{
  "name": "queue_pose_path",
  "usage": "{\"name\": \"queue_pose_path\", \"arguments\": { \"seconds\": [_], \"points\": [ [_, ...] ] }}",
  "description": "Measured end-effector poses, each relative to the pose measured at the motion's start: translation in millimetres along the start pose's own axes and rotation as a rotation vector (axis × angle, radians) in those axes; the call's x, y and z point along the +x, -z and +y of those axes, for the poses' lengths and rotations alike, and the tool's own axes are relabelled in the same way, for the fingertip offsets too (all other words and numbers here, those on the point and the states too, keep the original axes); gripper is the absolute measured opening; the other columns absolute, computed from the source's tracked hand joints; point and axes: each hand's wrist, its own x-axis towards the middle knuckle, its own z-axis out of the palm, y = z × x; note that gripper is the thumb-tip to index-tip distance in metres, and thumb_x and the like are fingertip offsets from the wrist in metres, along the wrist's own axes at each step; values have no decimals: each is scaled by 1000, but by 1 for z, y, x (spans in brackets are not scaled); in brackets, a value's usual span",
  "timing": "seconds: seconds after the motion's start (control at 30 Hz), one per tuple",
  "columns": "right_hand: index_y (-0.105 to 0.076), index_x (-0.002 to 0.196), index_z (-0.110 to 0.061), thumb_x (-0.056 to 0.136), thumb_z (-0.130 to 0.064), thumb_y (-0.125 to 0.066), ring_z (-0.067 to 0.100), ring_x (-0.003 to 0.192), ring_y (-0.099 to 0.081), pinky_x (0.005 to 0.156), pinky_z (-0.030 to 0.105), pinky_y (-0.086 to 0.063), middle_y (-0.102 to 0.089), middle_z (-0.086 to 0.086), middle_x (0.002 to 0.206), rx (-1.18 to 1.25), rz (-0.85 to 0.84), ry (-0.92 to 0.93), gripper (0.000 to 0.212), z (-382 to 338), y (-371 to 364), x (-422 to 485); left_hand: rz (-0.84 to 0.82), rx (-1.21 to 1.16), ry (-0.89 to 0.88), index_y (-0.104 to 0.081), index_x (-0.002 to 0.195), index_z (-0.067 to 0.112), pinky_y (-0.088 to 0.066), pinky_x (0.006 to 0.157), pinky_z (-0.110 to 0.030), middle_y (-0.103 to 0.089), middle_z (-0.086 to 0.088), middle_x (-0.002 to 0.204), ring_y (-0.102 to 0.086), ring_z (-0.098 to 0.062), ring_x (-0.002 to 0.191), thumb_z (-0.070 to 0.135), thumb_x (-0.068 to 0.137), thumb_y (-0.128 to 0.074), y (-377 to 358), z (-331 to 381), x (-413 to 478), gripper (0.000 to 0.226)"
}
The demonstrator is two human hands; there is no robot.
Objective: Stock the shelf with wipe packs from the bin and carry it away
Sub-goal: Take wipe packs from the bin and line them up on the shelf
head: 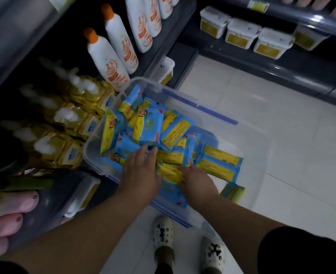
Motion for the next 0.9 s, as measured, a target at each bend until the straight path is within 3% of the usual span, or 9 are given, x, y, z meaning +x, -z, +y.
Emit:
{"name": "queue_pose_path", "arguments": {
  "seconds": [0.13, 0.3, 0.4, 0.5, 0.6, 0.67, 0.77, 0.9],
  "points": [
    [-61, 122, -20, 90, -20, -62, 28, 106, -58, 84, 31, -44, -56, 7, 117, 259, 69, -64, 32, 6, 11, -7, 38, -62, -19, -10, 151, 27, -14, 117, -40, -5, -2, 158, -9, -23, 145, 48, 95, -46, 7, 4, 2, 71],
    [-59, 106, -22, 88, -12, -63, 21, 81, -70, 72, 43, -58, -72, 4, 95, 1051, 218, -286, 21, 2, 38, -10, 37, -545, 46, -8, 152, 26, -30, 111, -37, -13, 0, 157, -22, -22, 141, 47, 90, -56, 23, 23, 6, 82],
    [-58, 103, -25, 93, -12, -58, 17, 77, -67, 66, 35, -53, -71, 1, 94, 1213, 157, -271, 17, -8, 45, -3, -3, -805, 139, -16, 151, 24, -47, 94, -36, -45, -1, 141, -52, -21, 119, 36, 88, -64, 25, 29, 17, 79],
    [-62, 99, -30, 96, -24, -52, 23, 83, -66, 81, 42, -53, -70, 0, 90, 1040, 179, -263, 13, -9, 36, 4, 55, -838, 181, -34, 143, 25, -48, 76, -32, -62, -1, 117, -60, -18, 95, 20, 89, -65, 24, 22, 20, 63],
    [-62, 108, -14, 99, -29, -44, 31, 98, -60, 77, 34, -46, -65, 10, 102, 569, 170, -247, 24, 1, 17, 6, 92, -761, 168, -39, 139, 27, -45, 71, -32, -56, 2, 110, -55, -17, 89, 17, 94, -59, 19, 9, 16, 50],
    [-59, 113, -16, 95, -27, -50, 31, 105, -56, 76, 31, -42, -60, 11, 112, 386, 83, -242, 22, 5, 3, 6, 111, -716, 152, -41, 138, 27, -48, 73, -35, -52, 1, 113, -54, -18, 90, 17, 96, -55, 15, 2, 15, 46],
    [-54, 129, -24, 89, -29, -61, 30, 119, -49, 93, 33, -45, -50, 8, 133, 204, 42, -209, 41, 4, -8, 8, 134, -668, 121, -42, 137, 30, -49, 80, -35, -50, -3, 122, -54, -21, 101, 16, 96, -54, 9, -6, 14, 45],
    [-47, 137, -30, 92, -33, -59, 30, 120, -50, 94, 36, -47, -54, 6, 134, 13, -4, -158, 47, -3, -3, 8, 132, -642, 95, -40, 140, 34, -41, 83, -26, -45, -6, 130, -50, -23, 112, 14, 97, -51, 8, -9, 10, 49]
  ]
}}
